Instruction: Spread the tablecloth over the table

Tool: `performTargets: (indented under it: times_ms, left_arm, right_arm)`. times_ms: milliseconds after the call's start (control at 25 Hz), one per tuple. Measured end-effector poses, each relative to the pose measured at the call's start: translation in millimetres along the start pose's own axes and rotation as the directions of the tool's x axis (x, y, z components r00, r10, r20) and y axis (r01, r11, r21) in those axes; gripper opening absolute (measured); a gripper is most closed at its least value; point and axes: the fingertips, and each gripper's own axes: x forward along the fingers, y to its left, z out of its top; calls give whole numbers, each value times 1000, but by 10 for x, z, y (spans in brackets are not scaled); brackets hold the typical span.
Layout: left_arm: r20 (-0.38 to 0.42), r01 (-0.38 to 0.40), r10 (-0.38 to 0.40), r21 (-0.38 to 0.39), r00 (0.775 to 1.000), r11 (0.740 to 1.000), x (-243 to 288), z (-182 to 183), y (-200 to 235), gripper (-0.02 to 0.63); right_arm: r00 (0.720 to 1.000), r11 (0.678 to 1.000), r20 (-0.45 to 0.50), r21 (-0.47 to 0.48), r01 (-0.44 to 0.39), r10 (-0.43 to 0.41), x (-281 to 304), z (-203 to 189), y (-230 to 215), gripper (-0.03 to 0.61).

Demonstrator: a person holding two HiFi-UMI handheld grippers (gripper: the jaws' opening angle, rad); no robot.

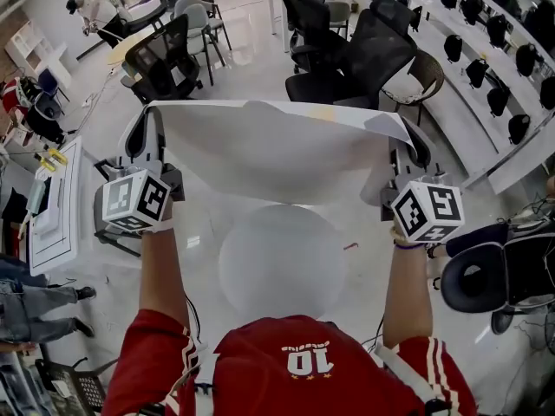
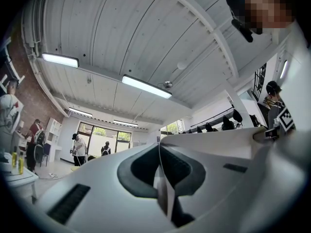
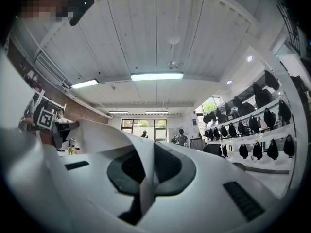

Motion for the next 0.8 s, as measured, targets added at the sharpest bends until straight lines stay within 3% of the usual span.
performTargets:
  times_ms: [400, 800]
  left_arm:
    - [-88, -26, 22, -50, 996, 998, -604, -383, 155, 8]
    - [-147, -45, 30, -97, 989, 994, -1241, -462, 250, 8]
  right_arm:
    - [996, 1000, -90, 13, -5, 7, -278, -406, 328, 17]
    - [988, 999, -150, 38, -16, 22, -700, -638, 684, 17]
